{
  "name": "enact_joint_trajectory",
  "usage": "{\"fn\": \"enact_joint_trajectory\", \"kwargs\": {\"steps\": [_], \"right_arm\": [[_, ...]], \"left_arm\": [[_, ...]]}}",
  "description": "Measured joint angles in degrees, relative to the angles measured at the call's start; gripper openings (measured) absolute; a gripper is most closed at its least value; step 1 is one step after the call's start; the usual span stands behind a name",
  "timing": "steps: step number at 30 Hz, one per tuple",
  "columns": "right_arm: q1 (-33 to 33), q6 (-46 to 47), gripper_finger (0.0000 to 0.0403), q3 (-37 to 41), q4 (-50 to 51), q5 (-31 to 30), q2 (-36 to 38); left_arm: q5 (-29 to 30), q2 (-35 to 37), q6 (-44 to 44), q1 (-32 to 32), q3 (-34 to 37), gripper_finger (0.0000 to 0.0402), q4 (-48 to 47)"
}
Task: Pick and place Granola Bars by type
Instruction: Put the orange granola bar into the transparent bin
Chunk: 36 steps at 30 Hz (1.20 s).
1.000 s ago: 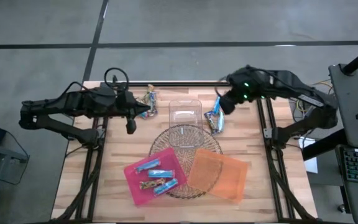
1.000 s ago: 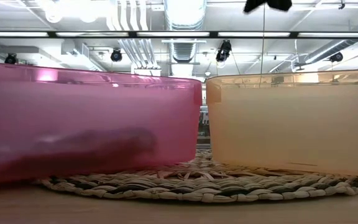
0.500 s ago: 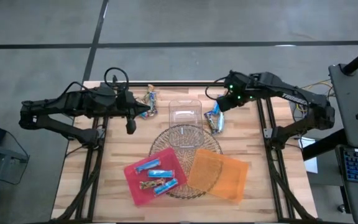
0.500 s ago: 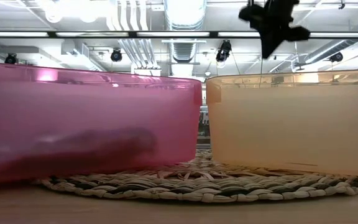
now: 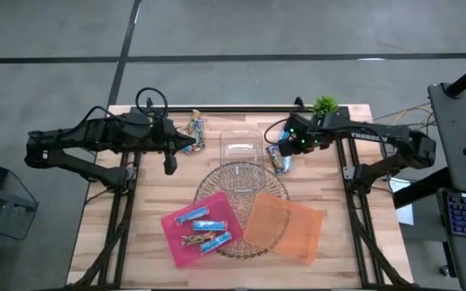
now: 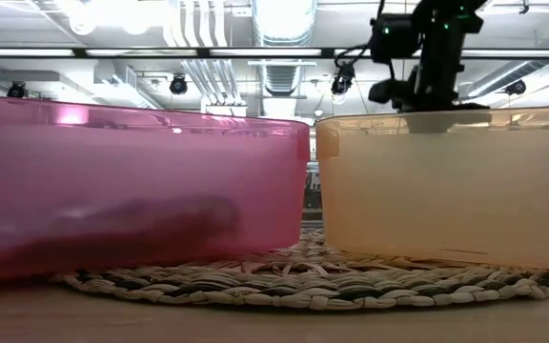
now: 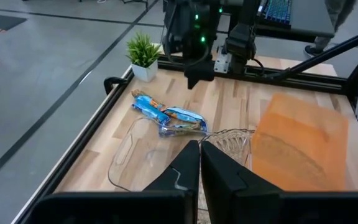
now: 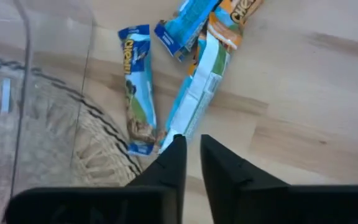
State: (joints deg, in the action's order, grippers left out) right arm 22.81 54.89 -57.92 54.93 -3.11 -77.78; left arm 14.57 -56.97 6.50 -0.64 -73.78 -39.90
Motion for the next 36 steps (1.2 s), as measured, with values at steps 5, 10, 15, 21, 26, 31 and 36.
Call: {"fn": "enact_joint_trajectory", "kwargs": {"steps": [5,10,15,21,26,31,36], "right_arm": [[0.57,3.00,0.0105,4.40,-5.88,0.40,0.00],[1.64,6.69,0.0180,7.33,-8.38,0.64,0.00],[2.20,9.27,0.0239,9.04,-10.33,0.62,-0.02],[2.21,4.74,0.0270,8.12,-15.13,1.68,0.03],[2.21,4.27,0.0274,7.51,-21.32,1.66,0.09],[2.72,9.34,0.0267,7.51,-22.24,1.66,-1.77],[2.73,11.50,0.0260,7.55,-20.47,2.24,-6.38]], "left_arm": [[0.01,0.00,0.00,0.00,0.00,0.0000,0.00],[0.02,0.00,0.39,0.00,0.00,0.0000,0.00],[0.04,0.00,1.31,0.00,0.00,0.0000,0.01],[0.04,0.00,2.50,0.00,0.00,0.0000,0.01],[0.04,0.00,3.69,0.00,0.00,0.0000,0.00],[0.06,-0.11,4.38,0.00,0.00,0.0000,0.02],[0.07,-0.15,4.61,0.00,0.00,0.0000,0.02]]}}
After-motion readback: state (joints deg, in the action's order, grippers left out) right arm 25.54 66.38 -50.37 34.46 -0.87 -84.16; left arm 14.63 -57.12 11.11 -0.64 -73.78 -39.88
